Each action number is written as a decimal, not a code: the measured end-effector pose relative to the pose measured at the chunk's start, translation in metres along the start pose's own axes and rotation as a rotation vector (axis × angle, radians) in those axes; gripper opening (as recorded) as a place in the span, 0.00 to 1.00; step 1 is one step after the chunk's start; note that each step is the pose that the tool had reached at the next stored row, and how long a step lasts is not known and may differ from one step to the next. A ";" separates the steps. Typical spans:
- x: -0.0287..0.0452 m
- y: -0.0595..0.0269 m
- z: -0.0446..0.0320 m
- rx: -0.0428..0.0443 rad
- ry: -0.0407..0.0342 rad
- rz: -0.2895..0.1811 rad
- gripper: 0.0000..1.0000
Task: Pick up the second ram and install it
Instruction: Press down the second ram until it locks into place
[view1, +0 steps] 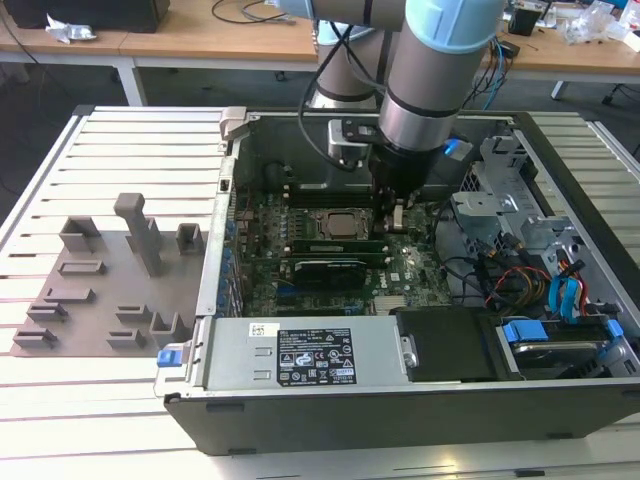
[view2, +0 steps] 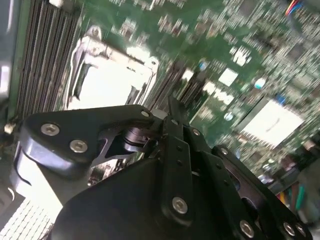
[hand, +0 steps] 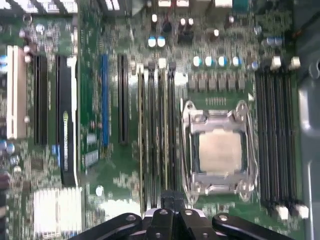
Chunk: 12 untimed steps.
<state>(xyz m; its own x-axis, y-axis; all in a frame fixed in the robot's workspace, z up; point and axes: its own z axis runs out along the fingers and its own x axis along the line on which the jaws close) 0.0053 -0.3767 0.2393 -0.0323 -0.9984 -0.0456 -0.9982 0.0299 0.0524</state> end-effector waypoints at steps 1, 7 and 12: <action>0.0003 0.0079 0.0004 0.0010 0.0000 0.000 0.10; 0.0016 0.0489 0.0040 0.0087 -0.0003 0.000 0.10; 0.0026 0.0712 0.0094 0.0145 0.0002 -0.001 0.10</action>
<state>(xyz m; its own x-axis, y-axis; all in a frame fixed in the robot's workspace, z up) -0.0663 -0.3767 0.2336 -0.0317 -0.9985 -0.0455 -0.9988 0.0300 0.0378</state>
